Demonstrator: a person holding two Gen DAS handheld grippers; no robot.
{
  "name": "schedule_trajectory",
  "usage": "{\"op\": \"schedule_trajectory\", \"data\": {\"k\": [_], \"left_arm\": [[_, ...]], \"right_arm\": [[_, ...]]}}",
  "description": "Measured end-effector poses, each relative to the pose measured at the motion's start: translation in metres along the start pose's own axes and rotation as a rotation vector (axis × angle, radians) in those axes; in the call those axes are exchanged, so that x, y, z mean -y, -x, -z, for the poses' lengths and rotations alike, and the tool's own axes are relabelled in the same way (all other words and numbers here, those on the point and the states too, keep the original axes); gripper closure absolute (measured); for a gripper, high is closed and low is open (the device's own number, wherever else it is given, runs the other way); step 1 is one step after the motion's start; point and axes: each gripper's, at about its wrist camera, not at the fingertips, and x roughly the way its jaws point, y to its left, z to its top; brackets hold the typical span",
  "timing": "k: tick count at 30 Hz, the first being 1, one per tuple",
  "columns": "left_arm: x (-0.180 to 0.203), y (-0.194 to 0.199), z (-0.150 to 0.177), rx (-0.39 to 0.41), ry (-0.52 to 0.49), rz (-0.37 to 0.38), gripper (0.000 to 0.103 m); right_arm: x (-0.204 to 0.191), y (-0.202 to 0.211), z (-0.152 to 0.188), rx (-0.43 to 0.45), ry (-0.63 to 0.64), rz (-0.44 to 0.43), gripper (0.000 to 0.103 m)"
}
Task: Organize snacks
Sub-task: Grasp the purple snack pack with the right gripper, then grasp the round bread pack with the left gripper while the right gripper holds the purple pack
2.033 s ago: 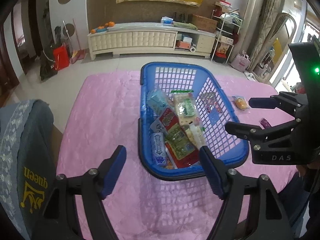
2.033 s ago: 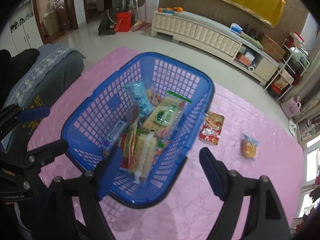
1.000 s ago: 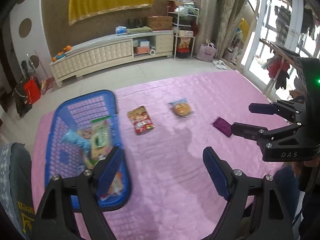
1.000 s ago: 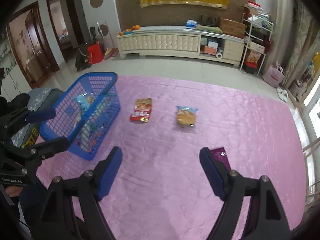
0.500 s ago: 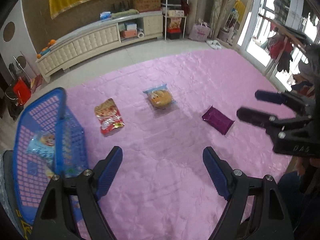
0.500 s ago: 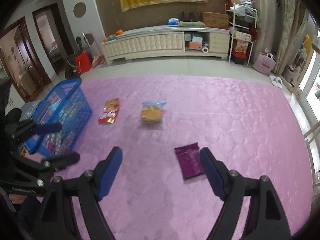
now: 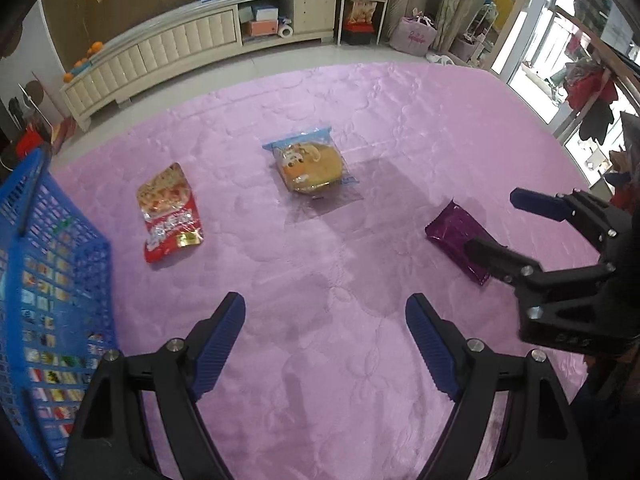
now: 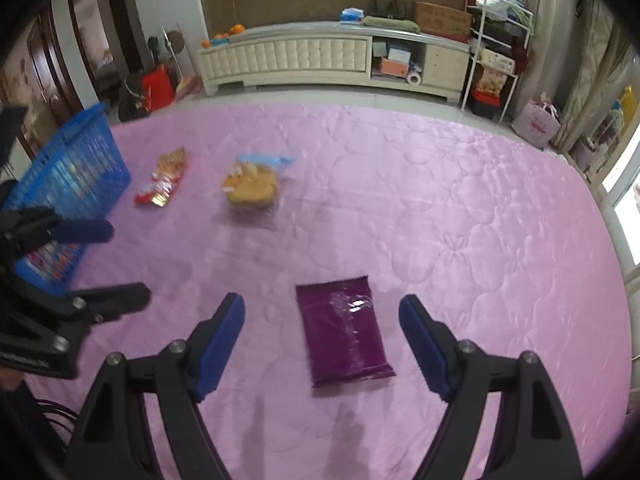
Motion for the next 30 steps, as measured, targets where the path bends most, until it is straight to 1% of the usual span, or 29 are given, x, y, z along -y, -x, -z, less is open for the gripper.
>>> {"op": "schedule_trajectory", "data": {"k": [2, 6, 10, 12, 13, 14, 15, 16, 17, 18, 23, 25, 27, 30], "left_arm": [[0.002, -0.005, -0.001, -0.008, 0.009, 0.009, 0.022], [0.003, -0.013, 0.001, -0.025, 0.012, 0.012, 0.022], [0.003, -0.013, 0.005, -0.03, 0.001, 0.019, 0.022], [0.003, -0.012, 0.007, -0.027, -0.009, 0.015, 0.022], [0.003, -0.012, 0.007, -0.026, -0.014, 0.015, 0.022], [0.001, -0.012, 0.007, -0.026, -0.015, 0.014, 0.022], [0.0, -0.012, 0.007, -0.026, -0.014, 0.012, 0.022], [-0.001, -0.012, 0.007, -0.026, -0.012, 0.01, 0.022], [-0.002, -0.011, 0.008, -0.027, -0.008, 0.009, 0.022], [-0.004, -0.011, 0.009, -0.029, -0.002, 0.01, 0.022], [-0.012, -0.009, 0.01, -0.026, 0.027, 0.01, 0.022], [-0.016, -0.006, 0.008, -0.015, 0.037, 0.006, 0.022], [-0.019, -0.003, 0.003, -0.006, 0.053, 0.005, 0.022], [-0.026, -0.001, -0.008, 0.002, 0.088, 0.015, 0.022]], "right_arm": [[0.001, -0.008, 0.002, -0.009, 0.014, 0.03, 0.02], [0.002, -0.022, 0.008, -0.051, 0.018, 0.001, 0.02], [0.001, -0.026, 0.009, -0.054, 0.031, 0.019, 0.02], [0.004, -0.03, 0.012, -0.063, 0.024, 0.009, 0.021], [0.005, -0.032, 0.013, -0.072, 0.024, -0.004, 0.024], [0.006, -0.035, 0.017, -0.098, 0.018, -0.03, 0.033], [0.005, -0.035, 0.018, -0.092, 0.027, -0.012, 0.039], [0.002, -0.035, 0.019, -0.091, 0.047, 0.008, 0.04], [0.0, -0.034, 0.019, -0.088, 0.059, 0.01, 0.045], [-0.001, -0.033, 0.019, -0.087, 0.066, 0.003, 0.047], [0.001, -0.033, 0.011, -0.097, 0.067, -0.01, 0.049], [0.004, -0.029, 0.007, -0.073, 0.038, -0.03, 0.049], [0.006, -0.02, -0.001, -0.04, 0.011, -0.032, 0.049], [0.009, -0.014, -0.015, -0.011, 0.023, -0.018, 0.049]]}}
